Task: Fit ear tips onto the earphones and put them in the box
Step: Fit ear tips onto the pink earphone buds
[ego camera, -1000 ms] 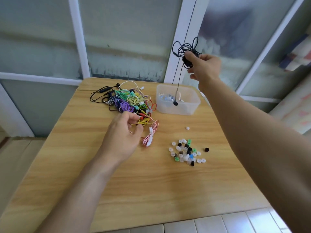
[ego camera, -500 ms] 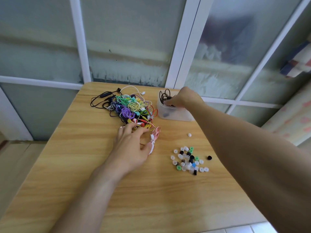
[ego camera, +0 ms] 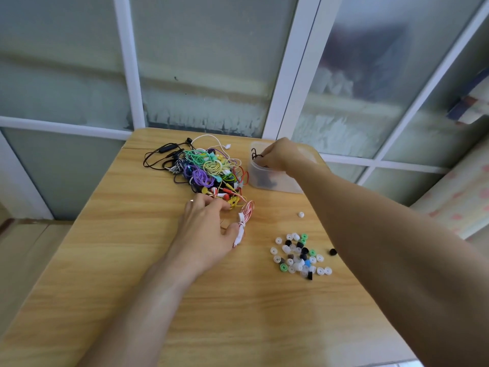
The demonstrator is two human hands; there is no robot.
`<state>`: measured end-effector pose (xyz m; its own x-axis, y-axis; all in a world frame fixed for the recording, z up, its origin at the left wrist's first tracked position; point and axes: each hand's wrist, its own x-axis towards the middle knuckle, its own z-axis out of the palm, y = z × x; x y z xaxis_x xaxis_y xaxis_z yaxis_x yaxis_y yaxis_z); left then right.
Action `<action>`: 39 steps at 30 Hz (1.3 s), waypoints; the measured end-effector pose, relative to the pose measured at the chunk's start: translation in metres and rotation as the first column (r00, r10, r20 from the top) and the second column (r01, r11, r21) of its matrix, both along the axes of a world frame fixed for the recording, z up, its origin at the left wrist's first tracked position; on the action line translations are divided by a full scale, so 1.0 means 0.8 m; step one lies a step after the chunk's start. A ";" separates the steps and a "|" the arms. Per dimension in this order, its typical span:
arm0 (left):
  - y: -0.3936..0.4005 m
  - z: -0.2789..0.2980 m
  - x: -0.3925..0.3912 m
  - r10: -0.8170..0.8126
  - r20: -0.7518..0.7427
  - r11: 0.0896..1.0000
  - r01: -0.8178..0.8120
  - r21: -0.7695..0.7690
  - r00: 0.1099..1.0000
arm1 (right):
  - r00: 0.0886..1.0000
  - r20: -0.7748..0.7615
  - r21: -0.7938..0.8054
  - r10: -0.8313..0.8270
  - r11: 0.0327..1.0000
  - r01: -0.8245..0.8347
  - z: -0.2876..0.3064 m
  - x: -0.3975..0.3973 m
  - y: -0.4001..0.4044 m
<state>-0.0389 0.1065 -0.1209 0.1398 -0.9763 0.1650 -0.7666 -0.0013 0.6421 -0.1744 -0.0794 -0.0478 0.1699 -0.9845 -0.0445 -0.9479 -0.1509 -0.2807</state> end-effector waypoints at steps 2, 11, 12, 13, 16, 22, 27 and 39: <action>0.000 -0.002 0.000 -0.003 0.000 1.000 0.003 0.010 1.000 | 0.998 -0.050 0.040 0.041 0.998 -0.039 0.006 0.001 0.000; 0.010 -0.003 0.005 -0.092 0.130 0.996 0.090 0.021 0.987 | 0.915 0.366 -0.250 0.167 0.965 -0.076 -0.014 -0.019 0.114; 0.012 -0.002 0.004 -0.087 0.173 0.996 0.086 0.009 0.981 | 0.913 0.387 -0.132 0.128 0.988 -0.082 -0.031 -0.021 0.127; 0.014 -0.002 0.003 -0.078 0.216 0.997 0.080 -0.001 0.973 | 0.919 0.387 -0.024 0.077 0.997 -0.074 -0.048 -0.021 0.138; 0.021 -0.005 0.005 -0.073 0.245 0.996 0.084 -0.032 0.967 | 0.912 0.409 0.016 0.044 0.998 -0.055 -0.076 -0.019 0.156; 0.035 -0.002 0.014 -0.052 0.138 0.940 0.095 -0.327 0.989 | 0.601 0.797 0.034 -0.057 0.998 0.050 -0.062 -0.018 0.181; 0.048 0.025 0.007 -0.206 -0.193 0.866 0.087 -0.493 0.959 | 0.246 0.969 0.034 -0.010 0.995 -0.094 -0.031 -0.039 0.219; 0.081 0.058 -0.026 -0.170 -0.985 0.983 0.068 -0.170 -0.006 | 0.489 0.859 -0.015 0.153 0.961 -0.276 -0.085 -0.060 0.277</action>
